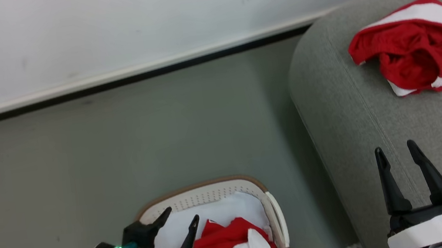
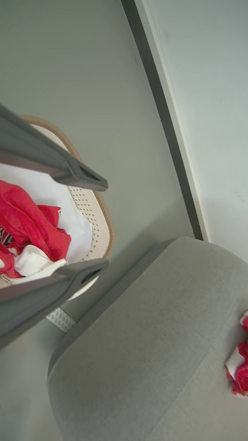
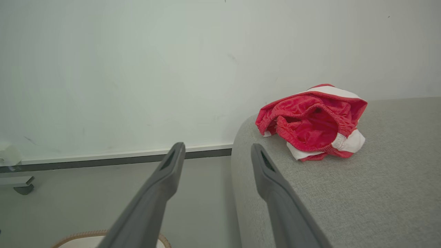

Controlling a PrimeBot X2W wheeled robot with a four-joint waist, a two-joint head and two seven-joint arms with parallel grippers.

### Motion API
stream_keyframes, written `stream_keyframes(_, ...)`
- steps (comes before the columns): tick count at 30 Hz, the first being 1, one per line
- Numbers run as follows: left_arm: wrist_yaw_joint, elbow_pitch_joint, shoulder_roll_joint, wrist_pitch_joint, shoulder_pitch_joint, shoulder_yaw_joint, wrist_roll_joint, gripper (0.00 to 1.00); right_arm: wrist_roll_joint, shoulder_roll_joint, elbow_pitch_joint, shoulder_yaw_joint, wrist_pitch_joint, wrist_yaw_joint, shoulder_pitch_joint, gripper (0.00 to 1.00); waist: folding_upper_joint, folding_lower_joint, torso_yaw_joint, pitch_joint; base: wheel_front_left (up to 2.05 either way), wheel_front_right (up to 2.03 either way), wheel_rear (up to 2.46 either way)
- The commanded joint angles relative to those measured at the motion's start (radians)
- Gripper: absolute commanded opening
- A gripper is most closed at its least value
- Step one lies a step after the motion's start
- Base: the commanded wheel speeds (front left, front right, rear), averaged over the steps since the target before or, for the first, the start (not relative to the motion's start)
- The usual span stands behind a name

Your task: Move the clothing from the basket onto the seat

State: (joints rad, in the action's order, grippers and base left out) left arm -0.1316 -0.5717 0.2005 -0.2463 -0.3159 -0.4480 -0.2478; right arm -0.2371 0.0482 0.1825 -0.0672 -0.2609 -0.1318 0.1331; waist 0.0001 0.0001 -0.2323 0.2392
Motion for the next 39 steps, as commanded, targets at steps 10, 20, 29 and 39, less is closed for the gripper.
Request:
stream_keyframes(10, 0.001, -0.197, 0.098, 0.114, -0.201, -0.376, -0.142, 1.0, -0.037, 0.0, -0.049, 0.005, -0.002, 0.002, 0.074, 1.0, -0.0001, -0.0001, -0.101, 0.213, 0.0, 0.0, 0.0)
stream_keyframes(20, 0.001, -0.249, 0.175, 0.24, -0.38, -0.673, -0.351, 1.0, -0.077, 0.0, -0.099, -0.002, -0.002, 0.002, 0.134, 1.0, -0.0001, -0.0001, -0.149, 0.378, 0.0, 0.0, 0.0)
stream_keyframes(29, 0.001, -0.255, 0.254, 0.334, -0.507, -0.816, -0.463, 1.0, -0.124, 0.0, -0.119, -0.031, -0.002, 0.002, 0.172, 1.0, -0.0001, -0.0001, -0.198, 0.494, 0.0, 0.0, 0.0)
stream_keyframes(39, 0.001, -0.255, 0.282, 0.389, -0.52, -0.834, -0.404, 1.0, -0.159, 0.0, -0.131, -0.048, -0.002, 0.002, 0.182, 1.0, -0.0001, -0.0001, -0.236, 0.555, 0.0, 0.0, 0.0)
